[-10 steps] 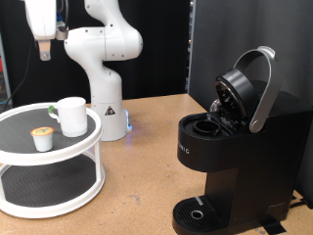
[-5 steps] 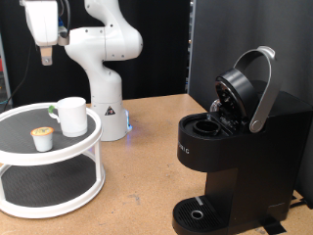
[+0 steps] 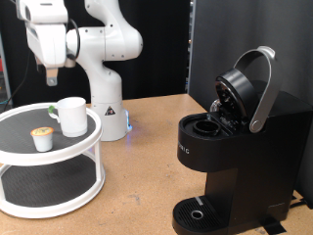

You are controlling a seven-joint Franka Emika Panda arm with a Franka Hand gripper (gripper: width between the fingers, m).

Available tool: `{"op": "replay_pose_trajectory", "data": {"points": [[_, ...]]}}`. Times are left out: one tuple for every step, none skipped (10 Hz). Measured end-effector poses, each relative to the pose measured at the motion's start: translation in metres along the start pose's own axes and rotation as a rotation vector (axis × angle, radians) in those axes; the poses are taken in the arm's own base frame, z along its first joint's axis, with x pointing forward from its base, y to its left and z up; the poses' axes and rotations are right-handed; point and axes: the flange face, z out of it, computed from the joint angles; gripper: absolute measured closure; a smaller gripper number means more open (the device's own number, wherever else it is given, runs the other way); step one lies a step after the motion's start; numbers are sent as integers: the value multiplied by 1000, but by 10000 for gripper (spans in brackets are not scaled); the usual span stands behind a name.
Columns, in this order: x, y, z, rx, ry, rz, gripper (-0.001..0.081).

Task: Make a cup of coffee with the keurig machine

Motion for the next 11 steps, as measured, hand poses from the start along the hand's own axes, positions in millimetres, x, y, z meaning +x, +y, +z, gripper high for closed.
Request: {"op": "replay_pose_trajectory", "data": {"points": [[-1,-2,10,-6,-4,-4,3],[-3,-4,18,-10,-1,-9,3],[-5,-6,26,-13,2,-15,3],[-9,-7,33,-20,0,-21,3],[-12,-9,40,-32,-5,-24,3],[-14,-10,47,-42,-4,-22,3],[-17,-12,52,-51,0,-17,3],[-18,-13,57,-58,3,-12,3],[-20,-15,62,-61,4,-10,3],[-20,-17,67,-62,4,-11,3],[-21,-20,72,-64,4,-12,3]]}}
